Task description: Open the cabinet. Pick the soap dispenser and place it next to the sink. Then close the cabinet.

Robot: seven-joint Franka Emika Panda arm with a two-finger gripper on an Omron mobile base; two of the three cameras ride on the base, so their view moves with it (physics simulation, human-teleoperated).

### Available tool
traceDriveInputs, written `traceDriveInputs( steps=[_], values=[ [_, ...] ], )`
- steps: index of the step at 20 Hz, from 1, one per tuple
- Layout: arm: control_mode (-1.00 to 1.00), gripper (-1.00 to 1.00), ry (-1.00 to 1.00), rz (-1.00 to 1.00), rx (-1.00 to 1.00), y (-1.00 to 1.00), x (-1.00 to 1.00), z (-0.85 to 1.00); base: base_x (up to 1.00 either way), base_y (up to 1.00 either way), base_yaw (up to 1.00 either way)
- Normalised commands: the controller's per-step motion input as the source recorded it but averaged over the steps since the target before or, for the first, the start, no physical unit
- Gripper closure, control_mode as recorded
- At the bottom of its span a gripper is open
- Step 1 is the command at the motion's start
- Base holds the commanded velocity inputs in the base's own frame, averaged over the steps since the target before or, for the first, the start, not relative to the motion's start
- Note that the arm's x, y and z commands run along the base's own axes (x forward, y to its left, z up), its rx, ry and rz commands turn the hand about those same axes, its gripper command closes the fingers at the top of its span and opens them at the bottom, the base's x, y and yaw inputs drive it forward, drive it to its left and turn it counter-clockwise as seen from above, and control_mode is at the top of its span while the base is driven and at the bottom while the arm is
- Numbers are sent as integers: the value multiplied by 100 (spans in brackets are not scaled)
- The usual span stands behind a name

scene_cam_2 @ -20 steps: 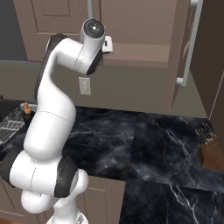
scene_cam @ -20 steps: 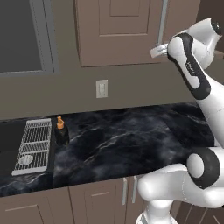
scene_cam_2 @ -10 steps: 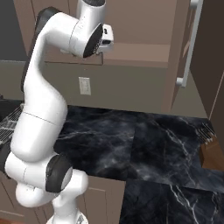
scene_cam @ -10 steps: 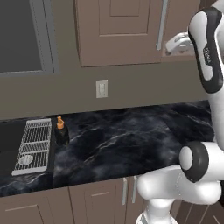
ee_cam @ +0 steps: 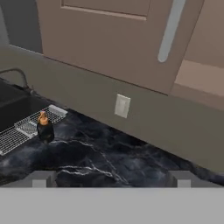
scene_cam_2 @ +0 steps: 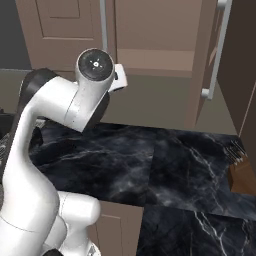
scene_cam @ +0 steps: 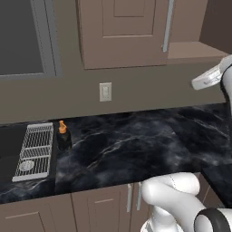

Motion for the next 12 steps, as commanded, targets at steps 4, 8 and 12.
traceDriveInputs(
  steps=[4, 8, 12],
  values=[
    [-100, -100, 5, -4, -6, -12, -75, 12, 0, 0, 0],
    [-100, -100, 14, -6, -9, -15, -69, 26, 0, 0, 0],
    [-100, -100, 24, -4, -8, -25, -56, 35, 0, 0, 0]
  ],
)
